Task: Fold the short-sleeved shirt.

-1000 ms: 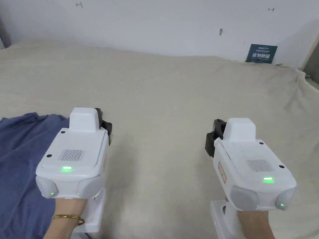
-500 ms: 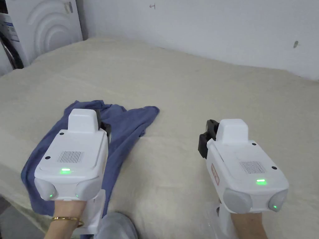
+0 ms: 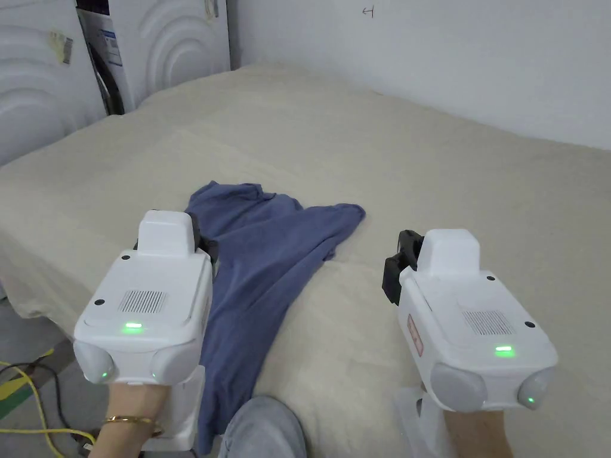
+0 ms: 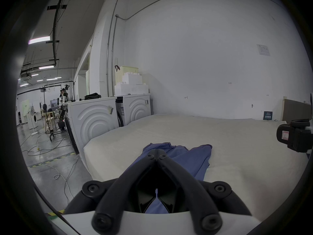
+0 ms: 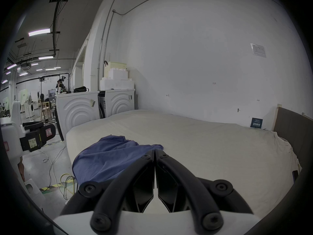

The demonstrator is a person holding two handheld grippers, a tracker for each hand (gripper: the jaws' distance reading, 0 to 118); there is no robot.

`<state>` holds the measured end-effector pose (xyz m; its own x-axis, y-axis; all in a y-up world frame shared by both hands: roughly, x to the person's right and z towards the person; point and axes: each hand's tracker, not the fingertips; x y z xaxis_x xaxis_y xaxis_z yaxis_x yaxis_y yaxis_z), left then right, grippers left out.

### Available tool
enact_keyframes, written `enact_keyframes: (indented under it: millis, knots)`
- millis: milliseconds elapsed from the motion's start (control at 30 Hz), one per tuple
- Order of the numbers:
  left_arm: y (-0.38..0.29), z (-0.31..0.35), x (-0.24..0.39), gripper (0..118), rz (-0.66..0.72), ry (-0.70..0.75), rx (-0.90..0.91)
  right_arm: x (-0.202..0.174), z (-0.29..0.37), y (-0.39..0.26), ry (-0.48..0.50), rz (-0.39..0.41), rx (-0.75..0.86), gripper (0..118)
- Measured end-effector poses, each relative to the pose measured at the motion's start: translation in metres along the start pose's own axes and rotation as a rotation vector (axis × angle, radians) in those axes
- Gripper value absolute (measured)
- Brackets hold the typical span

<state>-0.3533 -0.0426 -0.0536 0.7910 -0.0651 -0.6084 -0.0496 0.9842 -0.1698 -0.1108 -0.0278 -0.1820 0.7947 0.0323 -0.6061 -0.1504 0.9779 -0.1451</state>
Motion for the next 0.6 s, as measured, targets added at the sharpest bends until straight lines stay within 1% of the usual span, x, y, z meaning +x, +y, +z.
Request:
enact_keyframes:
  millis: [33, 67, 100, 133, 167, 200, 233, 267, 367, 600]
  knots:
    - [-0.001, -0.001, -0.001, 0, 0.001, -0.001, -0.006, 0.0, 0.0, 0.0, 0.001, -0.002, 0.0, 0]
    - [-0.001, -0.003, -0.002, 6, 0.004, -0.005, -0.012, -0.001, -0.001, 0.001, 0.002, -0.004, -0.001, 0]
    - [-0.001, -0.004, -0.002, 17, 0.01, -0.01, -0.016, -0.001, -0.001, 0.001, 0.004, -0.007, -0.001, 0]
    - [-0.002, -0.006, -0.003, 33, 0.019, -0.01, -0.021, -0.001, -0.001, 0.001, 0.003, -0.007, 0.0, 0]
    - [-0.002, -0.008, -0.004, 55, 0.038, -0.023, -0.031, -0.001, -0.002, 0.002, 0.002, -0.007, 0.001, 0]
    - [-0.002, -0.012, -0.005, 85, 0.059, -0.046, -0.05, -0.002, -0.002, 0.002, 0.003, -0.006, 0.002, 0]
    - [-0.001, -0.016, -0.006, 106, 0.071, -0.067, -0.071, -0.002, -0.003, 0.003, 0.004, -0.005, 0.002, 0]
    - [-0.001, -0.02, -0.005, 118, 0.07, -0.076, -0.082, -0.002, -0.004, 0.003, 0.006, -0.003, 0.002, 0]
    - [-0.001, -0.028, -0.001, 118, 0.056, -0.073, -0.065, -0.001, -0.005, 0.003, 0.008, 0.004, -0.003, 0]
    - [0.013, -0.075, 0.008, 118, 0.043, -0.093, -0.094, 0.006, -0.019, 0.005, 0.004, -0.007, -0.016, 0]
